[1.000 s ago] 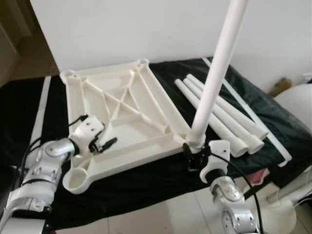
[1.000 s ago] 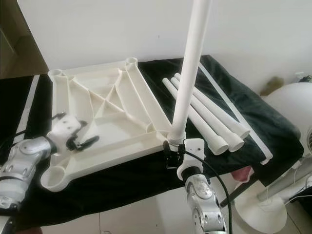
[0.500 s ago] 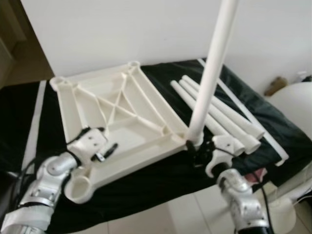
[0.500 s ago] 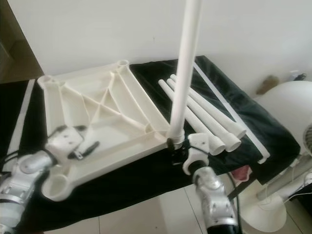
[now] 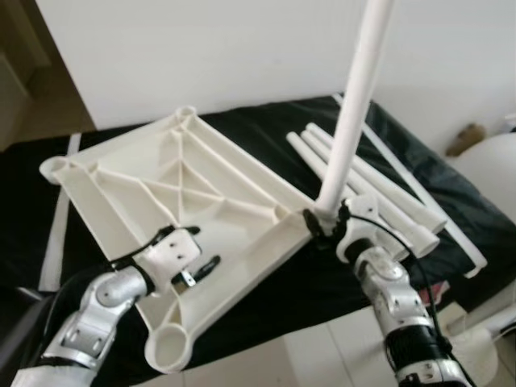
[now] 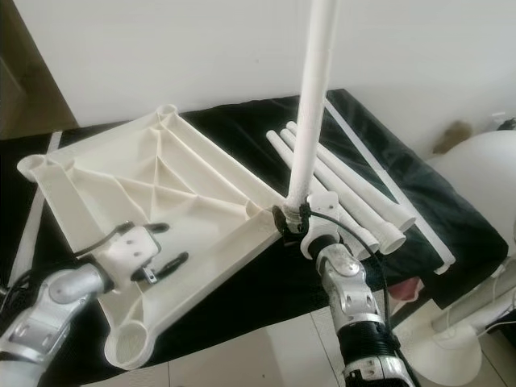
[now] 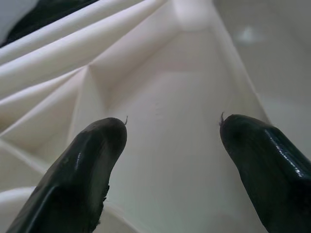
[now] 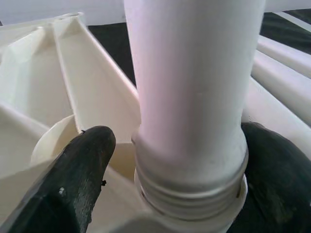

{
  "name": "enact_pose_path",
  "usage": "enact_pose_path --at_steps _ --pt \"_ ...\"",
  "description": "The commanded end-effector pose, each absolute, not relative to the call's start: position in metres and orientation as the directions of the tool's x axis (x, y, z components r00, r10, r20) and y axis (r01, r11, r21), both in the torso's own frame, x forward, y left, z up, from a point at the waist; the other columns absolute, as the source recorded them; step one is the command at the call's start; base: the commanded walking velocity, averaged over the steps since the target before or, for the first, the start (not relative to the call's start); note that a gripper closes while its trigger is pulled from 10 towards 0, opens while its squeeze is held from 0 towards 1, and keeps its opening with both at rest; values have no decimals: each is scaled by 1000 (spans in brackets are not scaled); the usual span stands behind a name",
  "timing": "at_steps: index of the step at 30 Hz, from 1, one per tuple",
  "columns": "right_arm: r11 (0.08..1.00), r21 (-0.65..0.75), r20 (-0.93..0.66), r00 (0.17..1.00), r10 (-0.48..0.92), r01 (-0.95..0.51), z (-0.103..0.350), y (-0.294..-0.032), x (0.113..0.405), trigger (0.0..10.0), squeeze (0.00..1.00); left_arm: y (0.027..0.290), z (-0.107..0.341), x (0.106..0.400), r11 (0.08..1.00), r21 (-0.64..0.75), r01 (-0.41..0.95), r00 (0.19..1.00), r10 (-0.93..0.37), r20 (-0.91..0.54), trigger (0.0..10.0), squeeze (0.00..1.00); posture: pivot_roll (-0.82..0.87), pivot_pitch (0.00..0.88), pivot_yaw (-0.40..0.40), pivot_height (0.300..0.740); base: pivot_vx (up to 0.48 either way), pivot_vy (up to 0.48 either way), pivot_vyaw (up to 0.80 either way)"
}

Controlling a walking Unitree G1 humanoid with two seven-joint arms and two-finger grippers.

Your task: Building children table

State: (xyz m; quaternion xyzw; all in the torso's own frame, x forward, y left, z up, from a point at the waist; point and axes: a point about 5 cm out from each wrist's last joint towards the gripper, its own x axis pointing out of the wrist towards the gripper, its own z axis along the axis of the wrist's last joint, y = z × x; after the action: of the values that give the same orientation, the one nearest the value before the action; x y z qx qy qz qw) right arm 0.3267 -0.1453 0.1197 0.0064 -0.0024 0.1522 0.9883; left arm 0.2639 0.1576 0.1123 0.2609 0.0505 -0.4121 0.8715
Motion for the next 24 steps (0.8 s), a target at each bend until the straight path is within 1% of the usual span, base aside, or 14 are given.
enact_pose_path --at_steps 1,3,5,6,7,8,9,10,11,13,16,18,21,24 --pt "938 24 9 938 347 -347 118 -136 326 10000 0 138 79 234 244 188 951 305 -824 -477 10000 0 -22 46 11 740 0 0 0" --pt "937 24 19 937 349 -349 119 -135 326 10000 0 135 81 234 248 193 949 311 -830 -464 10000 0 -19 42 8 740 0 0 0" --pt "939 32 49 939 342 -343 121 -138 321 10000 0 139 88 241 319 194 928 372 -835 -407 10000 0 -16 36 3 740 0 0 0" --pt "939 32 49 939 342 -343 121 -138 321 10000 0 139 88 241 319 194 928 372 -835 -407 10000 0 -16 36 3 740 0 0 0" --pt "940 28 64 939 338 -341 122 -141 319 10000 0 143 92 244 349 195 917 399 -832 -385 10000 0 -16 34 2 740 0 0 0" --pt "940 28 64 939 338 -341 122 -141 319 10000 0 143 92 244 349 195 917 399 -832 -385 10000 0 -16 34 2 740 0 0 0" --pt "941 23 75 939 335 -337 121 -143 317 10000 0 148 96 248 379 198 904 427 -827 -366 10000 0 -15 34 2 740 0 0 0" --pt "941 23 75 939 335 -337 121 -143 317 10000 0 148 96 248 379 198 904 427 -827 -366 10000 0 -15 34 2 740 0 0 0" --pt "948 15 98 944 314 -317 120 -148 309 10000 0 164 112 260 452 225 863 504 -803 -318 10000 0 -14 30 -2 740 0 0 0" --pt "948 15 98 944 314 -317 120 -148 309 10000 0 164 112 260 452 225 863 504 -803 -318 10000 0 -14 30 -2 740 0 0 0" --pt "958 26 117 953 280 -285 119 -152 299 10000 0 178 133 268 489 239 839 541 -793 -279 10000 0 -14 27 -1 740 0 0 0" --pt "960 28 121 954 274 -279 119 -152 296 10000 0 180 140 271 498 239 833 549 -795 -257 10000 0 -14 27 -1 740 0 0 0" --pt "963 35 126 957 260 -266 118 -153 292 10000 0 184 144 273 502 241 831 553 -793 -255 10000 0 -20 22 6 740 0 0 0" --pt "970 49 125 965 230 -237 114 -156 282 10000 0 195 148 279 524 247 815 578 -771 -268 10000 0 -32 15 12 740 0 0 0"
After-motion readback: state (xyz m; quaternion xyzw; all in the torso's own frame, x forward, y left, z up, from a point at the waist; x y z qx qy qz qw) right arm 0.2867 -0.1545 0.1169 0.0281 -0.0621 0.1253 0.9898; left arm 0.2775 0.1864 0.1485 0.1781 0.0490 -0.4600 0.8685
